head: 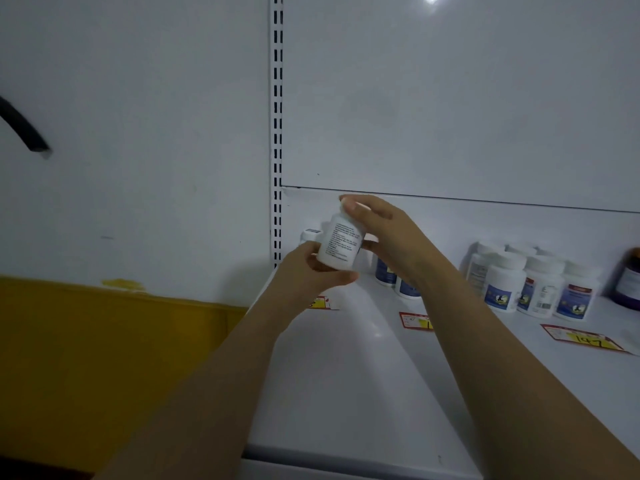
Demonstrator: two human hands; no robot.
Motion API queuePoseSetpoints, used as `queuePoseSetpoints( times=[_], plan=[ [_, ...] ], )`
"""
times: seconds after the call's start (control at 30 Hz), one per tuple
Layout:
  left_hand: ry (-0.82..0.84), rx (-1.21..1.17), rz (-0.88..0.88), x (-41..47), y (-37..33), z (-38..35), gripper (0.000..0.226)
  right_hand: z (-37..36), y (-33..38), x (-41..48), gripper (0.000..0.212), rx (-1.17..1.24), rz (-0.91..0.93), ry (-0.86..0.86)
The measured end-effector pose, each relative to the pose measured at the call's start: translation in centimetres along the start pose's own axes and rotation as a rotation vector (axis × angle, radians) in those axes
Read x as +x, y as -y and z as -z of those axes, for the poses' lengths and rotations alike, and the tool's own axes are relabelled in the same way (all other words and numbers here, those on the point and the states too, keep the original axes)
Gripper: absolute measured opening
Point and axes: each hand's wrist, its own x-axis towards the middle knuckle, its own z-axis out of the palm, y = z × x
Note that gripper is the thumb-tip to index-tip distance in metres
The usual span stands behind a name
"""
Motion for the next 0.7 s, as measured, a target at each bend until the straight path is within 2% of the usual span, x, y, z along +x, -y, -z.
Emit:
queuePoseSetpoints(
  times=[0.07, 0.17, 0.23, 0.33, 0.4, 0.47, 0.57, 0.7],
  plan=[
    [-0.012, 0.021, 0.013, 0.3, 0.1, 0.1, 0.038, 0.1, -0.3, 0.1, 0.027, -0.023, 0.012, -0.041],
    [0.132, -0.159, 0.097, 0.4, 0.2, 0.3, 0.044, 0.9, -0.5, 0.1, 0.03, 0.113, -0.017, -0.023],
    [0.189, -0.181, 0.097, 0.3, 0.3, 0.3, 0.046, 1.3, -0.5, 0.0, 0.031, 0.208, -0.027, 0.044],
    [0.096, -0.057, 0.025, 0.0, 0.0, 0.1, 0.041, 1.0, -0.5, -0.1, 0.031, 0.271, -0.03, 0.109],
    [-0.028, -0.011, -0.02, -0.1, -0.1, 0.1, 0.045, 0.4, -0.5, -0.1, 0.03, 0.179, -0.021, 0.061],
    [-0.067, -0.014, -0.02, 0.0, 0.0, 0.1, 0.047, 0.0, -0.6, -0.1, 0.031, 0.084, 0.003, -0.018],
    [0.098, -0.064, 0.05, 0.1, 0.2, 0.2, 0.049, 0.5, -0.7, -0.2, 0.029, 0.206, 0.008, -0.028],
    [0.295, -0.345, 0.126, 0.0, 0.2, 0.3, 0.05, 1.1, -0.5, -0.2, 0.033, 0.32, 0.0, 0.088]
  ],
)
